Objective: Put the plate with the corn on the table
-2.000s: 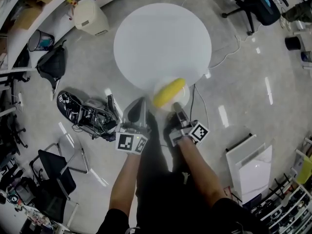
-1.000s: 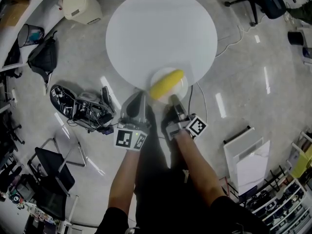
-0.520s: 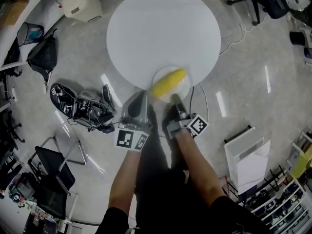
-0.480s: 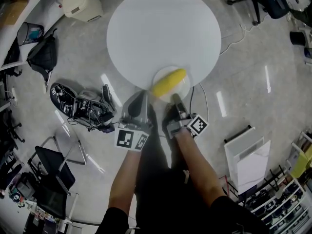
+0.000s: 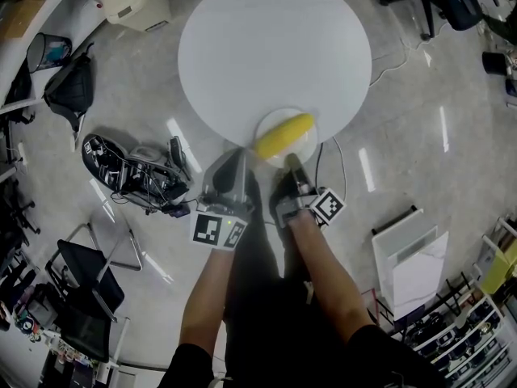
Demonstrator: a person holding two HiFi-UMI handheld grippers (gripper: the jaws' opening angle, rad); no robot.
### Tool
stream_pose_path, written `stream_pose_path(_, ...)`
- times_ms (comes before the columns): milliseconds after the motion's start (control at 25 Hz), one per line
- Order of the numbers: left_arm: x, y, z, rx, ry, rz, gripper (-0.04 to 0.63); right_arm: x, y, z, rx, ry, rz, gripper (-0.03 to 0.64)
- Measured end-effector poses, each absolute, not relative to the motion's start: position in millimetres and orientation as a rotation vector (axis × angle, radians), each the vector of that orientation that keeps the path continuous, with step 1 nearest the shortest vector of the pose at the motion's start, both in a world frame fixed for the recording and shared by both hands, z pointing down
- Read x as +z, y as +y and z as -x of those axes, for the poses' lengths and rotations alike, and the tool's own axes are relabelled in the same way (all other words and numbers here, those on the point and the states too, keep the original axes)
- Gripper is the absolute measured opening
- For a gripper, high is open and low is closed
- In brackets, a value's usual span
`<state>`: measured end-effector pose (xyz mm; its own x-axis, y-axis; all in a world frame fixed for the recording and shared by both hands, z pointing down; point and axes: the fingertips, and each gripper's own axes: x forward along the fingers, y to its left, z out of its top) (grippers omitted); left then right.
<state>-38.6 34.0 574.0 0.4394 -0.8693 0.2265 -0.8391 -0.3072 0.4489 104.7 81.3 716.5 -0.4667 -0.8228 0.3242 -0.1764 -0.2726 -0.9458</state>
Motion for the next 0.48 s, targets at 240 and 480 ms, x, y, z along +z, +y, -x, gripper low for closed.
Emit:
stream_pose_path(240, 573.1, 33.3, 37.9, -0.088, -1.425, -2.187, 0.005, 716.8, 79.8, -104.0, -1.789, 1.474, 1.272, 0.028)
stream_pose_path(480, 573.6, 34.5, 39.9, -0.087, -1.417, -2.191, 0.005, 724.6, 84.0, -105.2, -1.816, 1.454, 1.354, 0.04)
